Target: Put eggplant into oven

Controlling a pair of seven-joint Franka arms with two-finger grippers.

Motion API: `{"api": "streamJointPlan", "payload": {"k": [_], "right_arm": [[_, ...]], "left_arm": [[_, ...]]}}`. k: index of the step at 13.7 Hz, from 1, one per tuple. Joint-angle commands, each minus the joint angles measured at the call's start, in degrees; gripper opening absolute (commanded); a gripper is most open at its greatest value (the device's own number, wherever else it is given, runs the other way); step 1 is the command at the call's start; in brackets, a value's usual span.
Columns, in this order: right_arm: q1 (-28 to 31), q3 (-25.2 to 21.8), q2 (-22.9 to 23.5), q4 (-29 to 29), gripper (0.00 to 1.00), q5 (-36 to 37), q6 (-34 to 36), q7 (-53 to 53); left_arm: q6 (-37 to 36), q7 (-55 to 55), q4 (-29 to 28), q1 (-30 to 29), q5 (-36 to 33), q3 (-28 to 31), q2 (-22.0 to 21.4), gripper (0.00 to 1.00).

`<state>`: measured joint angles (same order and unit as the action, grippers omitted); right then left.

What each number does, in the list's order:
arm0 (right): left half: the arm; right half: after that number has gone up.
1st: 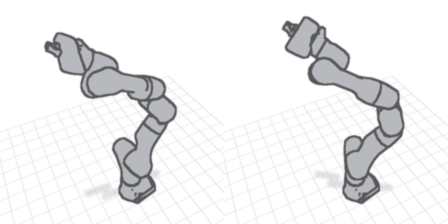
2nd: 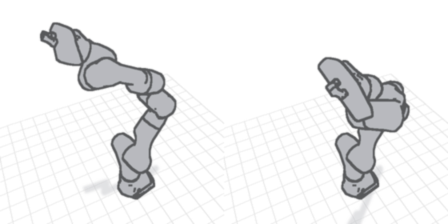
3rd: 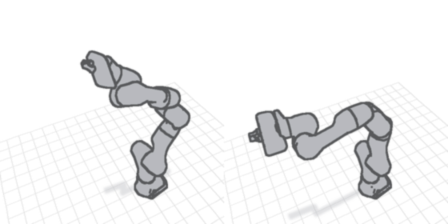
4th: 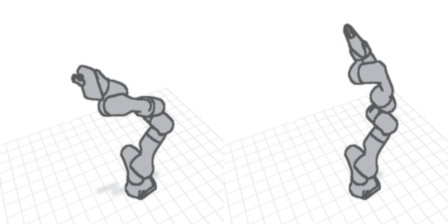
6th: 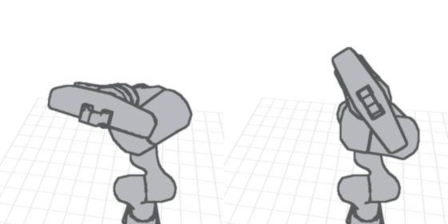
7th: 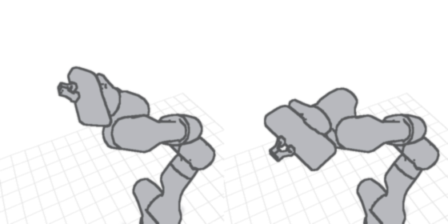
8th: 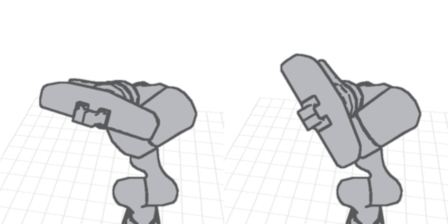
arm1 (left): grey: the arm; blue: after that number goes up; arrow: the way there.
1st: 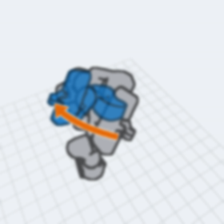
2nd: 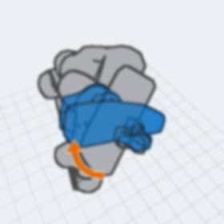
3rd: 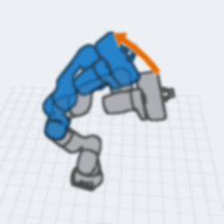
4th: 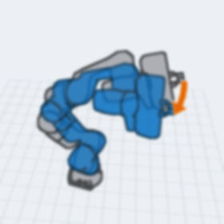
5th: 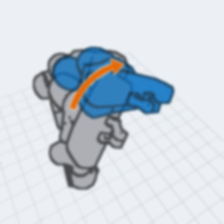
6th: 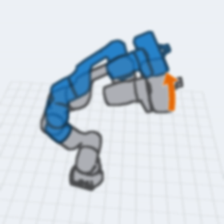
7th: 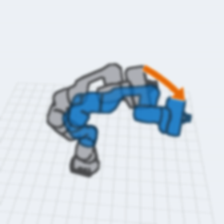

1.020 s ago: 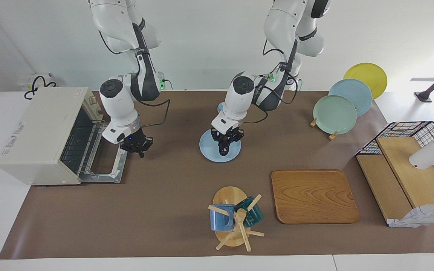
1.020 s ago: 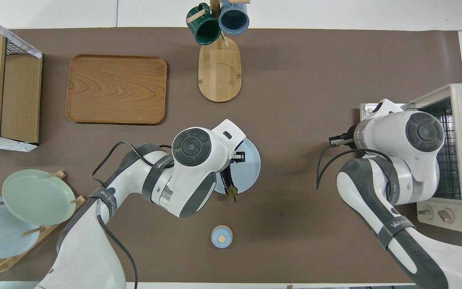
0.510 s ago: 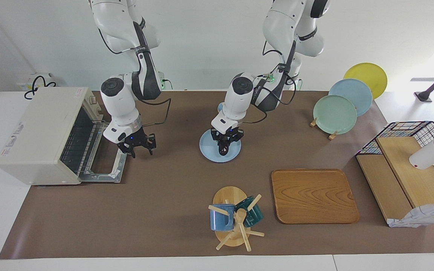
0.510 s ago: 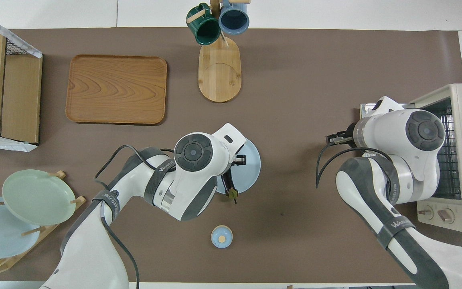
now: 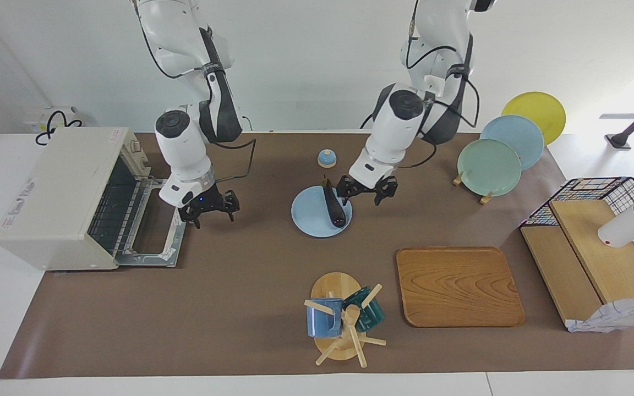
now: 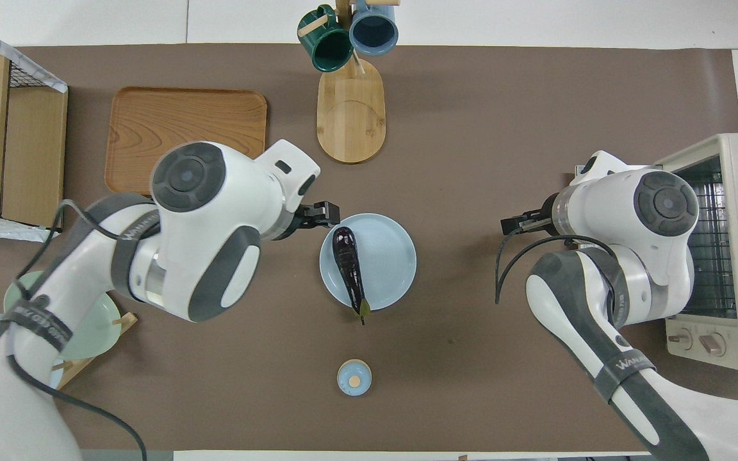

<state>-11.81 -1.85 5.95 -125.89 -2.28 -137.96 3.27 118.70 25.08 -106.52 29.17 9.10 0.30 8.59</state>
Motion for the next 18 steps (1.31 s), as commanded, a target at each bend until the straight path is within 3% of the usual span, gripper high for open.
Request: {"api": "streamJointPlan", "payload": {"k": [1,6,10,11,14,18], "right_arm": [[-2.7,-0.3,0.5,4.1,1.0,-1.3,5.3,-0.4],[-15.3,-0.3,5.5,18.1,1.0,0.0,15.2,-18.3],[-26.7,-0.3,21.0,41.8,1.0,6.5,27.0,-35.6],[-28.8,-0.3,24.1,45.3,1.0,6.9,29.0,-38.4],[-33.2,-0.3,25.4,44.3,1.0,7.6,22.9,-42.9],[-37.5,-0.3,29.1,42.7,1.0,10.4,18.4,-47.7]], "left_arm": [[-9.4,-8.9,6.5,-8.0,0.3,0.0,-0.3,1.0],[-17.3,-24.0,8.4,-21.1,-3.6,0.3,-4.7,1.0],[-25.8,-25.0,11.2,-21.9,-7.6,0.3,-7.6,1.0],[-28.5,-24.9,12.4,-21.8,-7.7,0.3,-8.0,1.0],[-34.3,-25.0,12.7,-20.9,-8.7,0.3,-10.9,1.0],[-28.6,-24.7,7.1,-20.8,-8.8,0.3,-13.3,1.0]]}}
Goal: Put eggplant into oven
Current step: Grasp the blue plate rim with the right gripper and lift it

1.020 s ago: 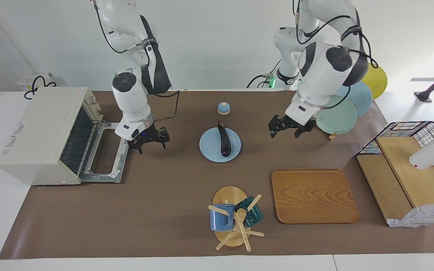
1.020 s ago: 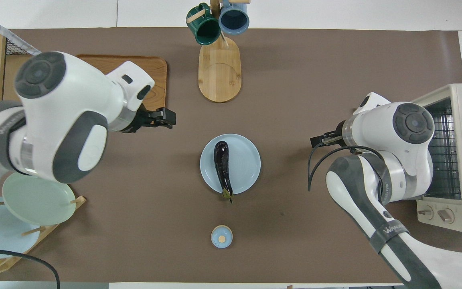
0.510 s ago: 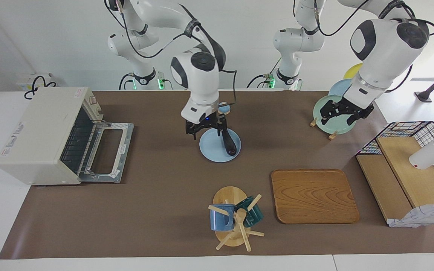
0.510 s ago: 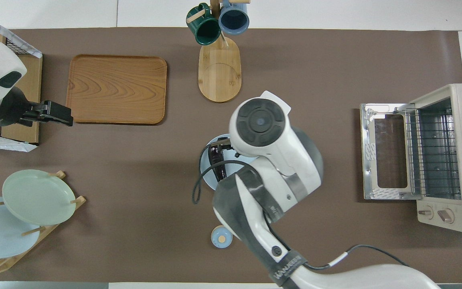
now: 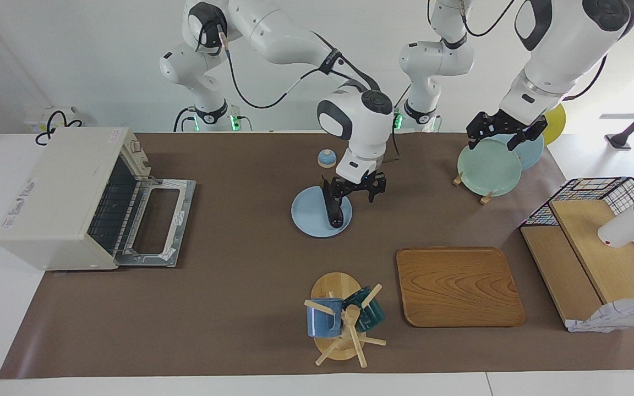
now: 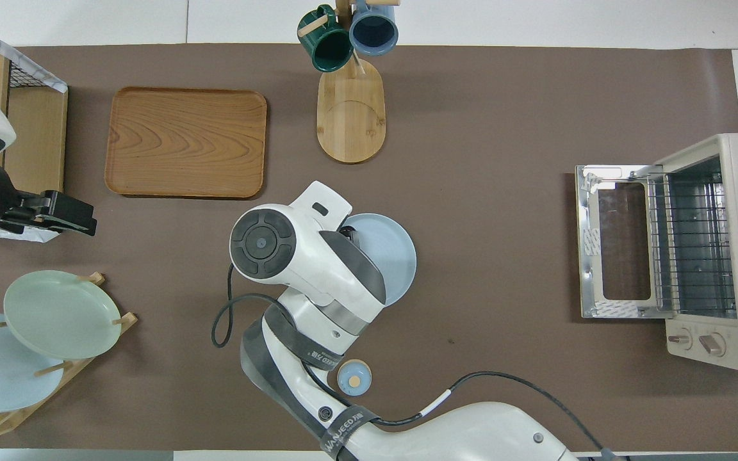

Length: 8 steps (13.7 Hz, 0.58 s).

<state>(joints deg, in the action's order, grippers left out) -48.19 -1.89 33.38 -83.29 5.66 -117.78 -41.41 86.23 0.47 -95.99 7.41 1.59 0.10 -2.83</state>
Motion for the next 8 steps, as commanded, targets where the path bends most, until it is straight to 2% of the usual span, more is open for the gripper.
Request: {"api": "streamJointPlan", "payload": {"k": [1,4,6,8], "right_arm": [[-1.6,-0.2,1.9,-0.6,0.95,3.0,-1.7,-3.1],[-1.7,-0.2,1.8,-2.6,0.58,4.5,-2.5,-3.2],[-1.6,-0.2,1.7,-3.3,0.38,4.5,-2.7,-3.2],[-1.7,-0.2,1.3,-4.9,0.36,4.4,-4.1,-3.4]], "left_arm": [[5.1,0.1,-3.1,0.9,-1.1,0.6,-1.4,1.0],[4.5,0.2,0.3,0.9,-0.7,1.2,0.6,1.0],[4.3,0.0,2.0,0.8,-0.8,1.0,1.2,1.0],[4.7,-0.3,1.9,0.5,-0.8,0.9,1.1,1.0]]}}
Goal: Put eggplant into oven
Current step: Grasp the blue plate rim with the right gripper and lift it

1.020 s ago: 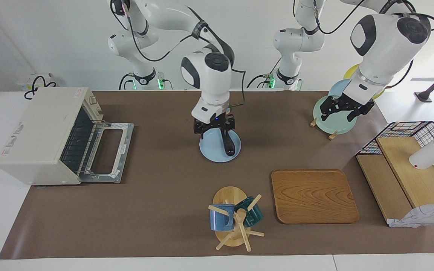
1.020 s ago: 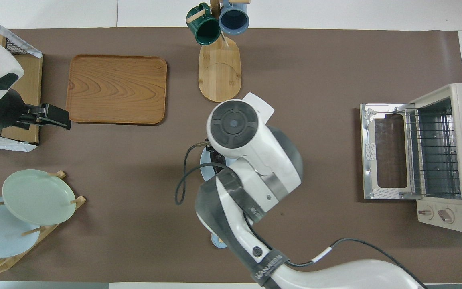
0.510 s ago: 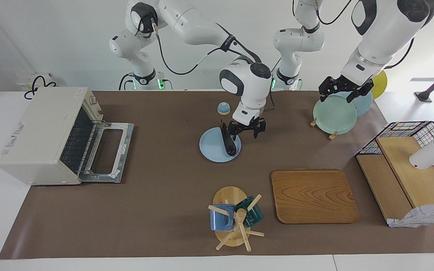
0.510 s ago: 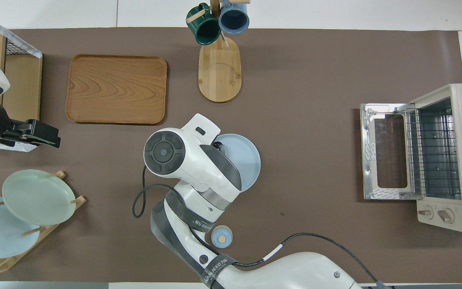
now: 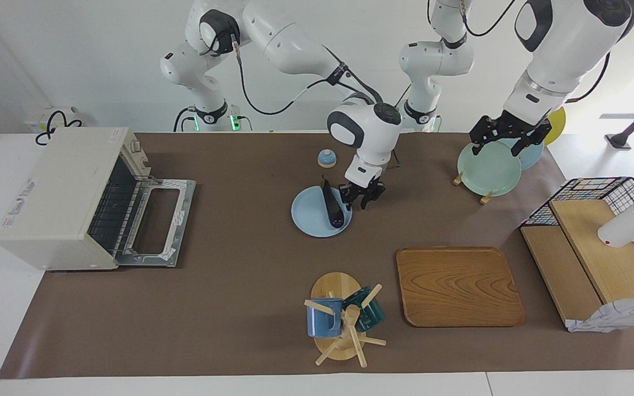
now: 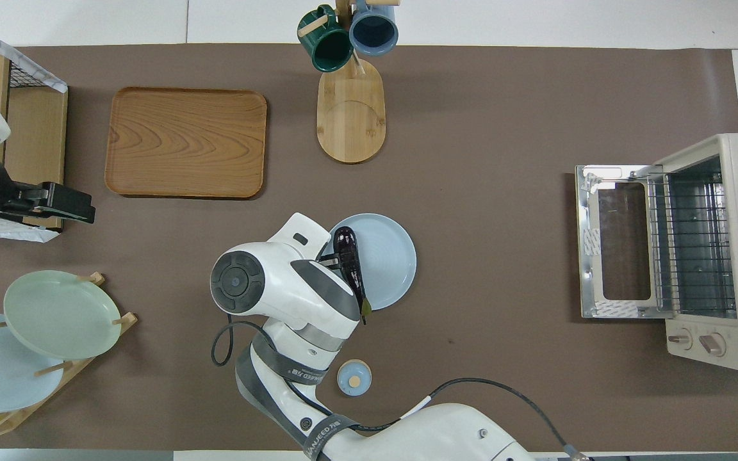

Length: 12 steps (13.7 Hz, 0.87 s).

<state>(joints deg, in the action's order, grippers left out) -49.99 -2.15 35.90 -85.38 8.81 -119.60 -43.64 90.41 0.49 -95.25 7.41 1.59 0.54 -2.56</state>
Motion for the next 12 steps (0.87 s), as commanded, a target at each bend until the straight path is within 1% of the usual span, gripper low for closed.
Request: {"api": "streamJointPlan", "payload": {"k": [1,3,4,5,6,8,9,10,12], "right_arm": [[0.1,0.0,-1.4,-3.8,0.36,1.3,-3.0,-1.3],[0.1,0.0,-1.5,-4.6,0.36,1.3,-3.3,-1.3],[0.0,0.0,-1.6,-4.8,0.26,1.3,-3.3,-1.3],[0.0,0.0,-1.7,-5.0,0.1,1.4,-3.0,-1.3],[0.0,0.0,-2.0,-5.1,0.0,1.5,-2.4,-1.3],[0.0,0.0,-2.1,-4.7,0.0,2.3,-0.9,-1.2],[0.0,0.0,-2.1,-4.1,0.0,4.4,0.8,-0.8],[0.1,0.0,-2.5,-3.2,0.0,6.2,3.5,-0.6],[1.1,0.0,-3.3,0.1,0.0,7.5,10.8,1.6]], "left_arm": [[0.6,-0.4,0.9,0.3,-0.8,0.3,0.7,1.0],[0.3,-0.4,0.8,0.1,-0.8,-0.1,0.6,1.0],[0.2,-0.4,0.8,-0.5,-0.8,-0.4,0.7,1.0],[0.1,-0.4,0.9,-1.2,-0.9,-1.1,0.8,1.0],[0.0,-0.4,0.9,-1.7,-0.8,-1.7,0.8,1.0],[0.0,-0.4,0.9,-2.5,-0.9,-2.3,0.8,1.0],[0.0,-0.5,0.9,-3.7,-0.8,-3.3,0.7,1.0],[-0.1,-0.4,0.9,-4.6,-0.9,-4.3,0.7,1.0],[0.0,-0.4,0.8,-4.5,-0.8,-4.2,0.5,1.0]]}}
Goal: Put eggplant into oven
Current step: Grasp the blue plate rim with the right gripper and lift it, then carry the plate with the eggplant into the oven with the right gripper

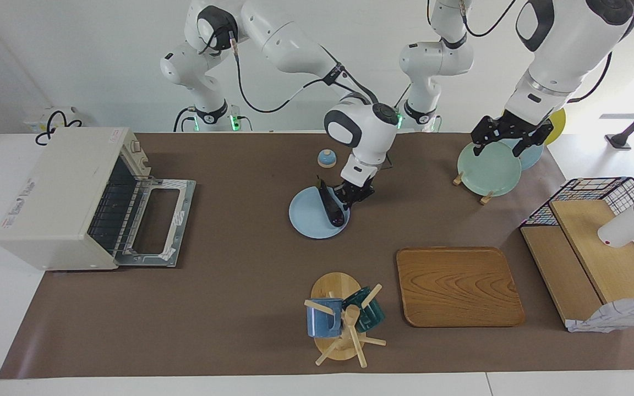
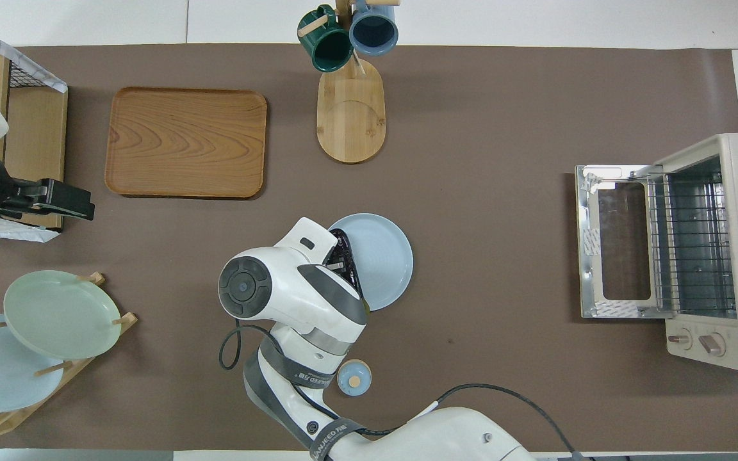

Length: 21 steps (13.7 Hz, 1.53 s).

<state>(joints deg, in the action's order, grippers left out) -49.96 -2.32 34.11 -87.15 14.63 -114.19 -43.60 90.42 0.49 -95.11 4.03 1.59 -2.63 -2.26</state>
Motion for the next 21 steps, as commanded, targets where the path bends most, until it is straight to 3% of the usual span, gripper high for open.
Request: {"api": "streamJointPlan", "payload": {"k": [1,4,10,16,21], "right_arm": [[1.9,-0.3,-2.6,2.4,0.0,1.9,8.0,4.4],[8.7,-0.4,-7.7,1.4,0.0,1.8,12.9,11.9],[25.4,-0.4,-20.0,-15.6,0.0,1.9,8.6,29.8],[31.8,-0.4,-22.8,-22.9,0.0,7.7,6.4,31.3],[42.6,-0.2,-24.2,-24.6,0.0,7.3,5.4,44.1]], "left_arm": [[0.1,-0.4,0.4,-1.2,-0.8,-1.2,-0.1,1.0],[0.4,-0.2,0.0,-1.4,-0.8,-1.1,-0.3,1.0],[0.2,0.0,-0.1,-1.5,-0.8,-0.8,-0.4,1.0],[0.1,0.0,-0.1,-1.4,-0.8,-0.7,-0.4,1.0],[0.1,0.0,0.0,-1.4,-0.8,-0.7,-0.4,1.0]]}}
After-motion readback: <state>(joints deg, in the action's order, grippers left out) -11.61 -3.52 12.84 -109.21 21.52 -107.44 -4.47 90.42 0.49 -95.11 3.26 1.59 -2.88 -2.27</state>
